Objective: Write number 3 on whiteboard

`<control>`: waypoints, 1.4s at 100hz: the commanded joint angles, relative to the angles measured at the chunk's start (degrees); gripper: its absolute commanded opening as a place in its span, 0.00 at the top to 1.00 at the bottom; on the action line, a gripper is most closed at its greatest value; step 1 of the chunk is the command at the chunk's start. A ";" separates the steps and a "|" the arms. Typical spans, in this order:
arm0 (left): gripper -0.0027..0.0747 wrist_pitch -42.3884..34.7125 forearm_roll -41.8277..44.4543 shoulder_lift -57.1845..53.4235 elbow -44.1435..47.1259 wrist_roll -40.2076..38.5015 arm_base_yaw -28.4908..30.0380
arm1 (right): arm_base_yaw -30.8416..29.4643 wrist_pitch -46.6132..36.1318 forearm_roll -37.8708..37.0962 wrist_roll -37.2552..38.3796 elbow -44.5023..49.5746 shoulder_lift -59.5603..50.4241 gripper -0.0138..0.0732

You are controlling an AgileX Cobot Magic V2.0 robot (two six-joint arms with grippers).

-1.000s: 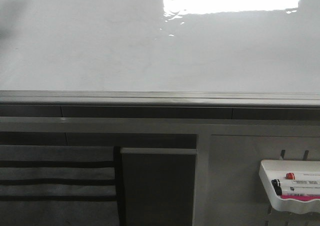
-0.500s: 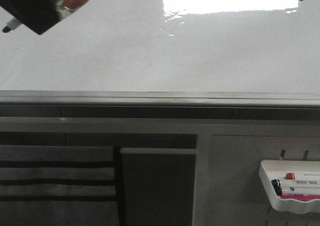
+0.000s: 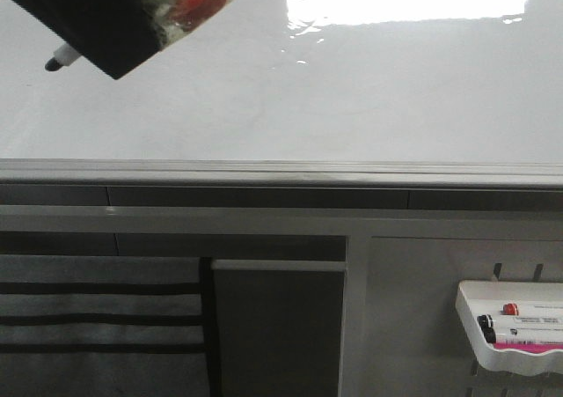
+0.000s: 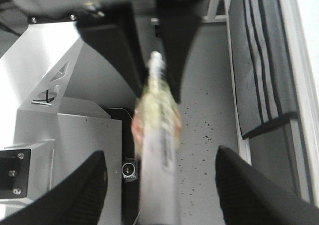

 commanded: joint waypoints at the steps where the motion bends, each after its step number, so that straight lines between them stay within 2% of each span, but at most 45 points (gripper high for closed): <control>1: 0.96 -1.57 -2.47 -1.56 -1.93 0.17 -0.52 | 1.00 -1.63 1.05 -2.37 -2.62 -0.84 0.36; 10: 0.96 -1.66 -2.47 -1.56 -1.93 0.31 -0.52 | 1.00 -2.44 0.89 -2.51 -2.62 -0.84 0.37; 29: 0.96 -1.71 -2.47 -1.56 -1.93 0.87 -0.52 | 1.00 -2.56 0.58 -2.51 -2.62 -0.84 0.57; 73: 0.94 -2.03 -2.47 -1.56 -1.93 0.87 -0.52 | 1.00 -1.84 0.58 -2.51 -2.62 -0.84 0.80; 82: 0.85 -2.03 -2.47 -1.56 -1.93 0.87 -0.52 | 1.00 -1.84 0.58 -2.51 -2.62 -0.84 0.82; 97: 0.53 -3.20 -2.47 -1.71 -2.16 0.67 0.02 | 1.00 -2.10 -1.07 -1.78 -3.27 -1.06 0.82; 104: 0.46 -3.32 -2.34 -2.28 -2.16 -0.55 1.32 | 1.00 -3.50 -3.77 0.74 -3.37 -2.11 0.82; 111: 0.46 -3.32 -2.34 -3.90 -2.16 -2.42 3.11 | 0.73 -3.72 -8.52 5.49 -3.37 -3.50 0.82; 132: 0.46 -7.38 -2.34 -12.26 -0.27 -5.53 9.11 | 0.39 -3.37 -25.73 28.15 -1.35 -9.71 0.82; 140: 0.47 -10.36 -2.34 -16.24 3.19 -6.94 11.43 | -1.50 -4.69 -29.66 36.08 2.01 -12.86 0.82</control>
